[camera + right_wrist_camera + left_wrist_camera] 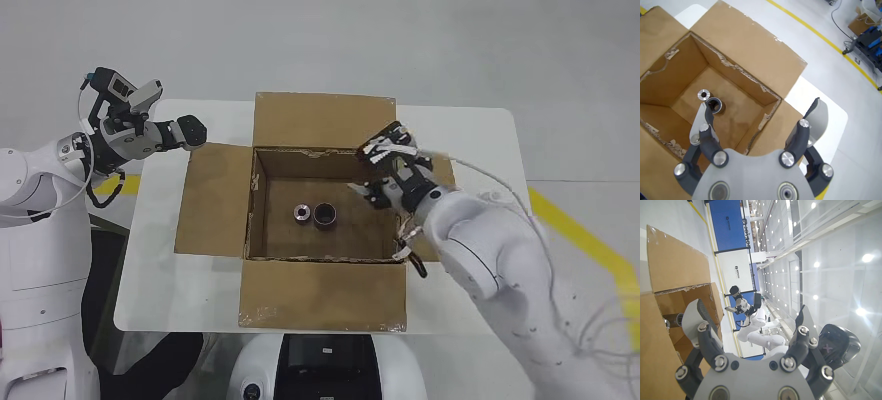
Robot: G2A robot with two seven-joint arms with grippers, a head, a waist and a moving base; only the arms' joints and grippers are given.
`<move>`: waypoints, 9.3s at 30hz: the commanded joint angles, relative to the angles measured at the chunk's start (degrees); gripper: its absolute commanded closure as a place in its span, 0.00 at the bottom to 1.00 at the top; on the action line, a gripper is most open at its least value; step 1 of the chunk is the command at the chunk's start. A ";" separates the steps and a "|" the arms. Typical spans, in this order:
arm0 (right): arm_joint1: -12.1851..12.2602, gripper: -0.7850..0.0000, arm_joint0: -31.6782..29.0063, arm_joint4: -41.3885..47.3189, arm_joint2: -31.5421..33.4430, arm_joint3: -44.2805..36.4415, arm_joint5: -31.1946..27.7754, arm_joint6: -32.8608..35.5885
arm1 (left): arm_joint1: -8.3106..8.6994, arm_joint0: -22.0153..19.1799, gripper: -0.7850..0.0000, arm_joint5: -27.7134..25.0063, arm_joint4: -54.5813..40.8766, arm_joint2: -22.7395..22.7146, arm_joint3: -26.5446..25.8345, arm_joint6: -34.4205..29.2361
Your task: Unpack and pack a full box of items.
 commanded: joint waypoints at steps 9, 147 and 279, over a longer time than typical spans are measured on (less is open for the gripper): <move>-1.82 0.00 6.06 8.43 -7.90 7.86 -6.45 3.70 | 0.00 0.00 0.00 0.00 0.00 0.00 0.00 0.00; 4.15 1.00 -21.93 28.93 41.76 -13.87 -13.65 10.58 | 0.00 0.00 0.00 0.00 0.00 0.00 0.00 0.00; 7.11 0.00 -19.60 21.69 21.11 -10.31 -10.12 -0.71 | 0.00 0.00 0.00 0.00 0.00 0.00 0.00 0.00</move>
